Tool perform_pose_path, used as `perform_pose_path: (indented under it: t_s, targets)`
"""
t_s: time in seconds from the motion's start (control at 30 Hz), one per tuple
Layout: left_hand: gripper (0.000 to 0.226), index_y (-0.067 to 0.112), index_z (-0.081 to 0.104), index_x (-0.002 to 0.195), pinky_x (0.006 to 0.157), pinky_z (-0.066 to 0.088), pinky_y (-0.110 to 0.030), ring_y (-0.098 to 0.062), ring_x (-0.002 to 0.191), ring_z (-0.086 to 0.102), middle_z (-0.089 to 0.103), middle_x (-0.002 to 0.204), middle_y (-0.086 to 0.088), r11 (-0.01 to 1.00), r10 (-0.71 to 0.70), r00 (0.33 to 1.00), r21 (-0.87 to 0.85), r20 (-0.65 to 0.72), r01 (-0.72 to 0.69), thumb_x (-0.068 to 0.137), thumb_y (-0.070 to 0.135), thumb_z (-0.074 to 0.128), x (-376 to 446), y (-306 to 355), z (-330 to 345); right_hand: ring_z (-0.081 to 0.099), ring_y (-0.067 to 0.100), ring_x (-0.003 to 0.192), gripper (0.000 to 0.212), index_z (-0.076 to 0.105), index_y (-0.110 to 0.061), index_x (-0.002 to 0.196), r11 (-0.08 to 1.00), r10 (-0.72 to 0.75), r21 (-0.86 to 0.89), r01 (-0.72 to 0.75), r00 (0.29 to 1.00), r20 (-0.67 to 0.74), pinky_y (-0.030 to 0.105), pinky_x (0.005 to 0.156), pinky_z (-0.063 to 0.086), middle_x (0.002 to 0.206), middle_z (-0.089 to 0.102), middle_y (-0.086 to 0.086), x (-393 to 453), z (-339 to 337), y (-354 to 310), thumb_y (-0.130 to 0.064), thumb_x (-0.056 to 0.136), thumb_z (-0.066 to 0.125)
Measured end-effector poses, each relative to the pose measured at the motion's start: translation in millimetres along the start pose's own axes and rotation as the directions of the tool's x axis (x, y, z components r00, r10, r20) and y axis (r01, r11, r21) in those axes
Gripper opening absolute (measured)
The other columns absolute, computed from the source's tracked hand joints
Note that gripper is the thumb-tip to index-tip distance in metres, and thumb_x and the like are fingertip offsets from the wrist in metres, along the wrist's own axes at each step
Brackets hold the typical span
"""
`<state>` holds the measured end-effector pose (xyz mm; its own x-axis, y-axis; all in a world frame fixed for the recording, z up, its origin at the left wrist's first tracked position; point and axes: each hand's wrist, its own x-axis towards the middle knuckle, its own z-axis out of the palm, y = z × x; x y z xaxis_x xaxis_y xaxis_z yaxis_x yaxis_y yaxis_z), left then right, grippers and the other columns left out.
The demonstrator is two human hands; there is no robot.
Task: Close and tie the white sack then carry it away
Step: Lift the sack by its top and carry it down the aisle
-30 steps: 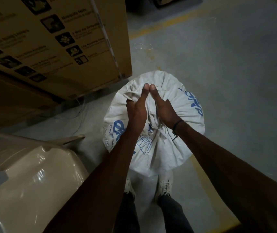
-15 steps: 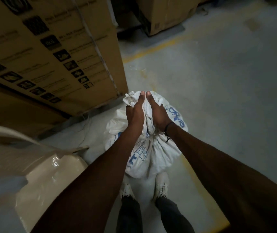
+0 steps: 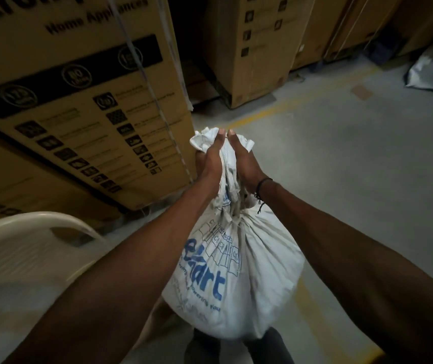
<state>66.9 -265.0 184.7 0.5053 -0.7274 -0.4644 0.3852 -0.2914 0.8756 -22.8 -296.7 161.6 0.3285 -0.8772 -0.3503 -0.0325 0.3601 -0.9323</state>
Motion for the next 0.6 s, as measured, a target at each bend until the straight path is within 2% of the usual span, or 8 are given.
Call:
perform_pose_path:
  t_s: [0.07,0.17,0.3,0.4,0.43,0.47,0.53,0.6]
  targets:
    - [0.059,0.022,0.077,0.106,0.09,0.064,-0.044,-0.022,0.091,0.08,0.083,0.098,0.0,0.999,0.031,0.999,-0.013,0.02,-0.031,0.066,0.065,0.084,-17,26,0,0.073,0.028,0.121,0.081,0.074,-0.025,0.127,0.999,-0.042,0.016,0.042,0.999,0.017,0.054,0.115,0.048,0.126,0.078,0.007,-13,6,-29,-0.089,0.079,0.061]
    - [0.044,0.027,0.076,0.093,0.08,0.061,-0.034,-0.011,0.08,0.079,0.081,0.082,0.01,0.994,0.108,0.994,-0.001,0.006,-0.108,0.072,0.065,0.083,-44,67,6,0.07,0.031,0.125,0.077,0.072,-0.02,0.131,0.99,-0.136,0.04,0.135,0.99,0.032,0.057,0.117,0.047,0.13,0.075,0.013,-34,11,-76,-0.082,0.087,0.061]
    - [0.073,0.026,0.075,0.113,0.092,0.063,-0.045,-0.019,0.093,0.08,0.082,0.103,0.003,0.978,0.206,0.974,-0.002,0.091,-0.206,0.061,0.076,0.083,-78,121,11,0.068,0.03,0.128,0.067,0.067,-0.019,0.139,0.968,-0.249,0.044,0.246,0.965,0.085,0.054,0.119,0.045,0.134,0.073,0.012,-64,15,-138,-0.07,0.101,0.047]
    - [0.062,0.021,0.076,0.114,0.096,0.063,-0.049,-0.021,0.095,0.08,0.082,0.106,-0.002,0.96,0.281,0.942,-0.061,0.185,-0.275,0.072,0.066,0.082,-106,164,21,0.068,0.031,0.129,0.066,0.065,-0.015,0.14,0.943,-0.332,0.051,0.329,0.941,0.068,0.054,0.12,0.044,0.135,0.073,0.013,-85,14,-185,-0.066,0.103,0.046]
    - [0.066,0.019,0.076,0.114,0.097,0.062,-0.047,-0.021,0.095,0.08,0.082,0.106,-0.003,0.953,0.304,0.931,-0.064,0.204,-0.297,0.071,0.068,0.082,-124,180,24,0.068,0.031,0.128,0.068,0.064,-0.014,0.141,0.933,-0.359,0.051,0.356,0.933,0.039,0.053,0.119,0.045,0.135,0.073,0.014,-95,13,-202,-0.067,0.102,0.049]
    - [0.071,0.016,0.075,0.115,0.095,0.063,-0.043,-0.02,0.093,0.079,0.081,0.107,-0.007,0.948,0.319,0.919,-0.078,0.231,-0.31,0.07,0.07,0.082,-140,196,28,0.069,0.031,0.127,0.068,0.063,-0.012,0.142,0.92,-0.39,0.052,0.389,0.921,0.012,0.051,0.118,0.047,0.134,0.073,0.014,-103,12,-219,-0.065,0.103,0.048]
    - [0.059,0.005,0.069,0.122,0.086,0.065,-0.034,-0.02,0.089,0.076,0.076,0.118,-0.017,0.939,0.343,0.893,-0.099,0.293,-0.329,0.09,0.055,0.075,-169,229,37,0.073,0.026,0.118,0.061,0.062,-0.007,0.142,0.89,-0.451,0.053,0.452,0.892,-0.031,0.04,0.106,0.057,0.126,0.076,0.013,-122,10,-256,-0.054,0.11,0.041]
    - [0.049,-0.002,0.066,0.129,0.095,0.062,-0.042,-0.029,0.099,0.075,0.075,0.122,-0.021,0.922,0.386,0.854,-0.122,0.348,-0.367,0.103,0.04,0.065,-196,262,44,0.077,0.023,0.108,0.053,0.065,-0.007,0.134,0.852,-0.517,0.059,0.52,0.854,-0.05,0.033,0.093,0.061,0.114,0.08,0.009,-137,7,-294,-0.047,0.113,0.037]
